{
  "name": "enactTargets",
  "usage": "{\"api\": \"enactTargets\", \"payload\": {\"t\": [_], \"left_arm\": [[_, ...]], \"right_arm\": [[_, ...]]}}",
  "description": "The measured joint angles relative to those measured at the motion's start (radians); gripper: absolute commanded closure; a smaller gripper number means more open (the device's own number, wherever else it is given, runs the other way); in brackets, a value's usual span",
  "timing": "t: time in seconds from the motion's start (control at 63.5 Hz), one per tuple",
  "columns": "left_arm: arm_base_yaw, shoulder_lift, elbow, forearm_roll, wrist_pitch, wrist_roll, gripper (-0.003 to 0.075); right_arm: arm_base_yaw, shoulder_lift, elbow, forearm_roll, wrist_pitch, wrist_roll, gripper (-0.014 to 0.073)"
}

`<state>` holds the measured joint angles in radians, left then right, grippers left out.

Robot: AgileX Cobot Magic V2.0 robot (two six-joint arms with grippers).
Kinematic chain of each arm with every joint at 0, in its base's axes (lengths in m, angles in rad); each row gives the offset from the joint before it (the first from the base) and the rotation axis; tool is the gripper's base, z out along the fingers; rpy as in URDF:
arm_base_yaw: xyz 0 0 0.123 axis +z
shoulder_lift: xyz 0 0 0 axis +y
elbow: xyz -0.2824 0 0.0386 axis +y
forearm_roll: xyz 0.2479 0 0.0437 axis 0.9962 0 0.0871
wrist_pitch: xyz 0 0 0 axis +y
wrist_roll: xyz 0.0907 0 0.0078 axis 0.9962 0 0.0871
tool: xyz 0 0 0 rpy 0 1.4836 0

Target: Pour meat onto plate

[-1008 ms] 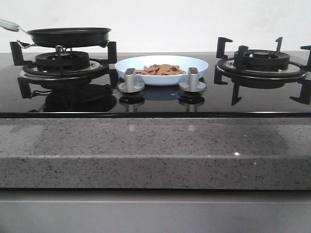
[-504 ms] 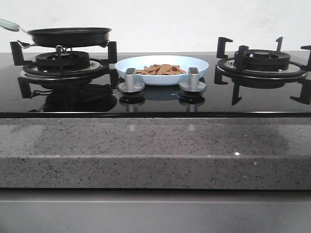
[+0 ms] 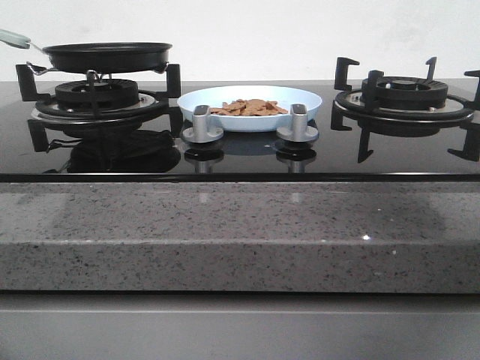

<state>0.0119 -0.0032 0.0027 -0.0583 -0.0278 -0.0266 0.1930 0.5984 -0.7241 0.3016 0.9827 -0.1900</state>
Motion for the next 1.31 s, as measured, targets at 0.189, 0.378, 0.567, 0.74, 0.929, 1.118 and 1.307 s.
{"api": "enactTargets", "payload": {"t": [0.189,0.378,0.567,0.74,0.929,1.118,1.307], "left_arm": [[0.000,0.000,0.000,0.000,0.000,0.000,0.0741],[0.000,0.000,0.000,0.000,0.000,0.000,0.0741],[0.000,0.000,0.000,0.000,0.000,0.000,0.0741],[0.000,0.000,0.000,0.000,0.000,0.000,0.0741],[0.000,0.000,0.000,0.000,0.000,0.000,0.0741],[0.000,0.000,0.000,0.000,0.000,0.000,0.0741],[0.000,0.000,0.000,0.000,0.000,0.000,0.0741]], "right_arm": [[-0.006,-0.032,0.004,-0.023,-0.021,0.000,0.0662],[-0.105,-0.182,0.111,-0.091,-0.249,0.000,0.0662],[-0.195,-0.365,0.325,-0.110,-0.497,0.000,0.0662],[-0.211,-0.508,0.486,-0.110,-0.582,0.000,0.0662],[-0.188,-0.603,0.606,-0.110,-0.612,0.000,0.0662],[-0.163,-0.610,0.692,-0.110,-0.680,0.000,0.0662],[-0.163,-0.610,0.750,-0.110,-0.801,0.000,0.0662]]}}
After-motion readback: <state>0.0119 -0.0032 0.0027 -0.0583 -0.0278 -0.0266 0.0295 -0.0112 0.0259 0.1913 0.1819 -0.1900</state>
